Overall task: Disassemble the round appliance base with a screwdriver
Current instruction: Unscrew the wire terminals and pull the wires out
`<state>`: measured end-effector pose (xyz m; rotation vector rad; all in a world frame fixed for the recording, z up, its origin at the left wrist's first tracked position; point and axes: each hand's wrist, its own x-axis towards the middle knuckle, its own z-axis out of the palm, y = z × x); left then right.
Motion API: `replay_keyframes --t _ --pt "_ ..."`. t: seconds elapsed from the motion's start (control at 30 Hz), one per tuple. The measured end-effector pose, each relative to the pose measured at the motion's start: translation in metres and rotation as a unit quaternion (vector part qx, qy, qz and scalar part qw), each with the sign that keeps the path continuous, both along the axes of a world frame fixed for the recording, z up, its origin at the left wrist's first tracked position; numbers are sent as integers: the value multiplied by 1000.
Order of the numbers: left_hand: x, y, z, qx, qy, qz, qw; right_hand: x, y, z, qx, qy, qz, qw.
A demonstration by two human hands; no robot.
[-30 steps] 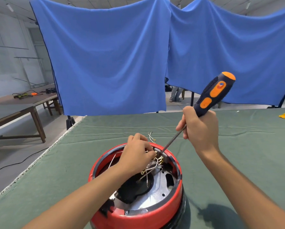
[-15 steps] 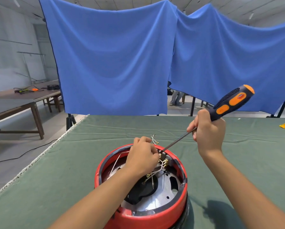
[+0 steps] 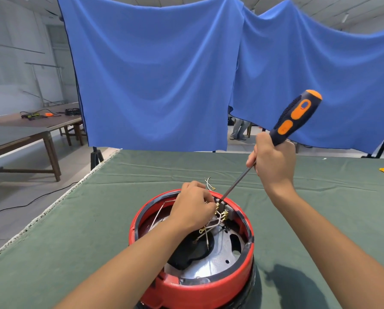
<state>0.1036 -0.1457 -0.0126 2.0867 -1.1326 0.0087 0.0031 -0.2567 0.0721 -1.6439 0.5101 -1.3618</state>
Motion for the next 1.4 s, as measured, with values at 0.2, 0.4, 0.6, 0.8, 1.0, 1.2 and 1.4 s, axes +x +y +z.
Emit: replay_keyframes --t 0.2,0.4,0.6,0.8,1.0,1.2,1.4 --pt "0 0 0 -1 6 -2 1000 20 -2 13 -31 67 -20 997" --pt "0 0 0 3 22 -4 1000 39 -28 15 34 84 -25 996" --pt "1 0 -1 2 23 -6 1000 46 -49 9 132 68 -19 989" --pt "1 0 1 7 13 -8 1000 17 -27 2 58 2 -2 998" --pt "0 1 2 16 17 -4 1000 3 34 -4 -151 -13 16 988" --pt "0 1 3 15 21 -3 1000 8 48 -4 -272 10 -16 962" --pt "0 2 2 16 25 -3 1000 14 46 -3 -222 7 -22 975"
